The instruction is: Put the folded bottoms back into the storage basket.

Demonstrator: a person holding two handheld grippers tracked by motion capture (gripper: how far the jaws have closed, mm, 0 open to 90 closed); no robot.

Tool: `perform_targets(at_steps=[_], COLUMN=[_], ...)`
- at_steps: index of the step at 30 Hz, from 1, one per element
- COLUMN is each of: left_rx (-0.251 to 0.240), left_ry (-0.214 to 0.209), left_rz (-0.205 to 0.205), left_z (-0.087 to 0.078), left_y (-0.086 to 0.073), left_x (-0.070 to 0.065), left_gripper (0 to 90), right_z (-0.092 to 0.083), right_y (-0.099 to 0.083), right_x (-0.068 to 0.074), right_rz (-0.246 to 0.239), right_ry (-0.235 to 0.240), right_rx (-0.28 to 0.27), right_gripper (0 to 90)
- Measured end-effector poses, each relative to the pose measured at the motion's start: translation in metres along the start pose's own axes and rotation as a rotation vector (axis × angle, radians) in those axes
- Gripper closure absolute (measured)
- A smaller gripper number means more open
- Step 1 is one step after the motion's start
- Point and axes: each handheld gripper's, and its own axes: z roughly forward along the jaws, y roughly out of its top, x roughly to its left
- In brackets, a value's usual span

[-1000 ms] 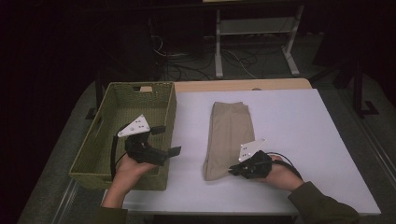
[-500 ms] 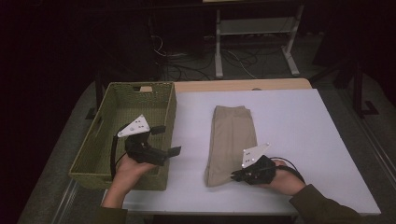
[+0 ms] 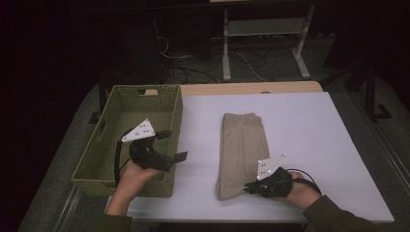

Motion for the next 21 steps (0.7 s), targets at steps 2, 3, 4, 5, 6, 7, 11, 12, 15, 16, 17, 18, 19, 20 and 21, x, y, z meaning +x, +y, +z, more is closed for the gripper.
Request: perform_targets(at_steps=[2, 3, 4, 5, 6, 7, 11, 12, 15, 16, 17, 18, 19, 20, 21], left_rx=[-0.002, -0.002, -0.001, -0.001, 0.001, 0.001, 0.001, 0.001, -0.001, 0.001, 0.001, 0.002, 0.003, 0.004, 0.005], left_ry=[-0.001, -0.001, -0.002, -0.002, -0.002, -0.001, 0.001, 0.001, -0.001, -0.002, -0.001, 0.000, 0.001, 0.002, 0.002], left_rz=[-0.001, -0.001, -0.001, -0.002, -0.001, 0.000, 0.002, 0.001, -0.001, 0.000, 0.001, 0.002, 0.002, 0.002, 0.002], left_z=[0.000, 0.000, 0.000, 0.000, 0.000, 0.000, 0.000, 0.000, 0.000, 0.000, 0.000, 0.000, 0.000, 0.000, 0.000], left_y=[0.000, 0.000, 0.000, 0.000, 0.000, 0.000, 0.000, 0.000, 0.000, 0.000, 0.000, 0.000, 0.000, 0.000, 0.000], left_x=[0.000, 0.000, 0.000, 0.000, 0.000, 0.000, 0.000, 0.000, 0.000, 0.000, 0.000, 0.000, 0.000, 0.000, 0.000], left_gripper=[1.2, 1.3, 1.3, 1.3, 1.3, 1.3, 1.3, 1.3, 1.3, 1.3, 1.2, 1.3, 1.3, 1.3, 1.3], right_z=[0.000, -0.001, 0.000, 0.000, 0.000, 0.000, -0.002, -0.005, -0.019, -0.023, -0.027, -0.030, -0.032, -0.034, -0.036], right_y=[-0.002, -0.003, -0.004, -0.006, -0.007, -0.008, -0.007, -0.007, -0.009, -0.011, -0.014, -0.017, -0.020, -0.023, -0.026], right_x=[0.001, 0.002, 0.003, 0.003, 0.003, 0.003, 0.003, 0.003, 0.001, 0.000, 0.000, -0.001, -0.001, -0.001, -0.001], right_rz=[-0.001, 0.002, 0.002, 0.006, 0.009, 0.009, 0.024, 0.034, 0.100, 0.109, 0.123, 0.137, 0.150, 0.160, 0.166], right_ry=[0.003, 0.003, 0.005, 0.005, 0.004, 0.003, -0.006, -0.018, -0.034, -0.047, -0.057, -0.063, -0.072, -0.082, -0.092], right_rx=[0.003, 0.006, 0.008, 0.012, 0.013, 0.013, -0.007, -0.021, -0.077, -0.087, -0.093, -0.096, -0.098, -0.100, -0.101], right_gripper=[83.6, 83.6, 83.5, 83.5, 83.3, 83.0, 69.3, 64.9, 53.5, 50.2, 46.9, 44.9, 43.2, 41.7, 40.3])
